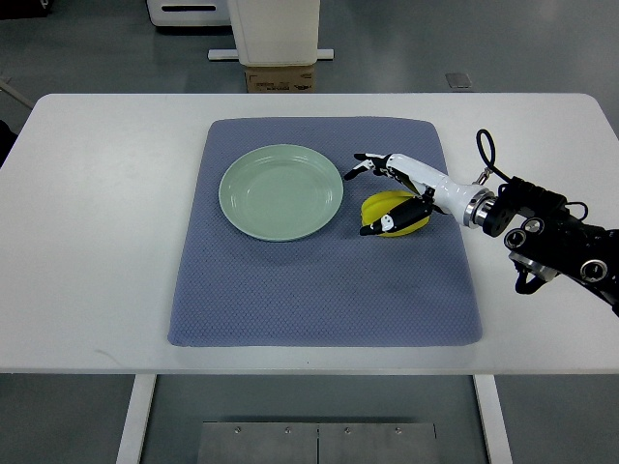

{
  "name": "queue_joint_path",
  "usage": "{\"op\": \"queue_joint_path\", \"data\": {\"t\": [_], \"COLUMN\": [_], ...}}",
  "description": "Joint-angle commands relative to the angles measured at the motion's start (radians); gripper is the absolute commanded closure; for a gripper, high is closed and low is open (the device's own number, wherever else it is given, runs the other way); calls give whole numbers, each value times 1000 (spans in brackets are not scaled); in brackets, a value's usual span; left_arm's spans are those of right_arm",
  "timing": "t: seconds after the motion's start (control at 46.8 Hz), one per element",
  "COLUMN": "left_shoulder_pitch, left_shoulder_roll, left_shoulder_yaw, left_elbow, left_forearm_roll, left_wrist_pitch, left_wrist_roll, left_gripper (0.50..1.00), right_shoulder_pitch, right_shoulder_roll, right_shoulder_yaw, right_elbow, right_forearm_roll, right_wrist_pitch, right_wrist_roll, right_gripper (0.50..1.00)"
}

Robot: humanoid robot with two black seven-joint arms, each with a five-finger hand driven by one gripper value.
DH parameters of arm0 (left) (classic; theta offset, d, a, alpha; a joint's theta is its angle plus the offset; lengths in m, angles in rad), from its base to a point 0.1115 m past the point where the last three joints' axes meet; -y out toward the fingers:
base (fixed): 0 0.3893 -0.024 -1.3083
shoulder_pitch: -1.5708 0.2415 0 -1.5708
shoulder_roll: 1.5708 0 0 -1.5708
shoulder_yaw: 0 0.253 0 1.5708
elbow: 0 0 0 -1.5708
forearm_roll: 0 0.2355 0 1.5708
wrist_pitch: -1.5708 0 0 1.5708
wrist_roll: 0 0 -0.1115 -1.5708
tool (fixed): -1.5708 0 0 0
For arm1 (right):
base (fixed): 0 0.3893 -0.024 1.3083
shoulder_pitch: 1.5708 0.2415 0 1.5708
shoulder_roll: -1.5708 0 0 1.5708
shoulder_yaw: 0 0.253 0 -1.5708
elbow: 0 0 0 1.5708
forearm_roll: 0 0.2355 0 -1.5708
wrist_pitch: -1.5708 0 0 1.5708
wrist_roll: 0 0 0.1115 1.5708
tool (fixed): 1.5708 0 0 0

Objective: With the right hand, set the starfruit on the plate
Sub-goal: 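Reach the right hand over the yellow starfruit and lower onto it, then close the right hand fingers around the starfruit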

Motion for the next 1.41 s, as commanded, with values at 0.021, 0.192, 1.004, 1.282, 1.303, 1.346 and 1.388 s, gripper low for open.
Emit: {"op": "queue_joint_path", "data": {"t": [0.021,0.192,1.004,1.282,1.303,1.346,1.388], "left_shoulder_pitch": [0,0,0,0,0,0,0], "left_shoulder_roll": [0,0,0,0,0,0,0], "left_shoulder_yaw": [0,0,0,0,0,0,0], "left_elbow": [0,0,0,0,0,0,0], "left_forearm_roll": [0,0,0,0,0,0,0], "left_wrist_pitch": [0,0,0,0,0,0,0], "left_wrist_roll": [0,0,0,0,0,0,0], "left_gripper": [500,500,500,500,500,500,500], "right_shoulder_pitch": [2,2,31,26,26,25,25], "right_shoulder_roll": [0,0,2,5,6,8,9], "right_shoulder_yaw": [0,-1,-124,-150,-153,-156,-156], "right_elbow": [-6,-13,-46,-47,-47,-47,-47], "right_forearm_roll": [-11,-49,-134,-134,-134,-134,-134], "right_wrist_pitch": [-4,-24,-100,-137,-142,-149,-153], "right_wrist_roll": [0,1,23,51,52,52,52], "right_gripper": [505,505,511,542,546,557,582]}}
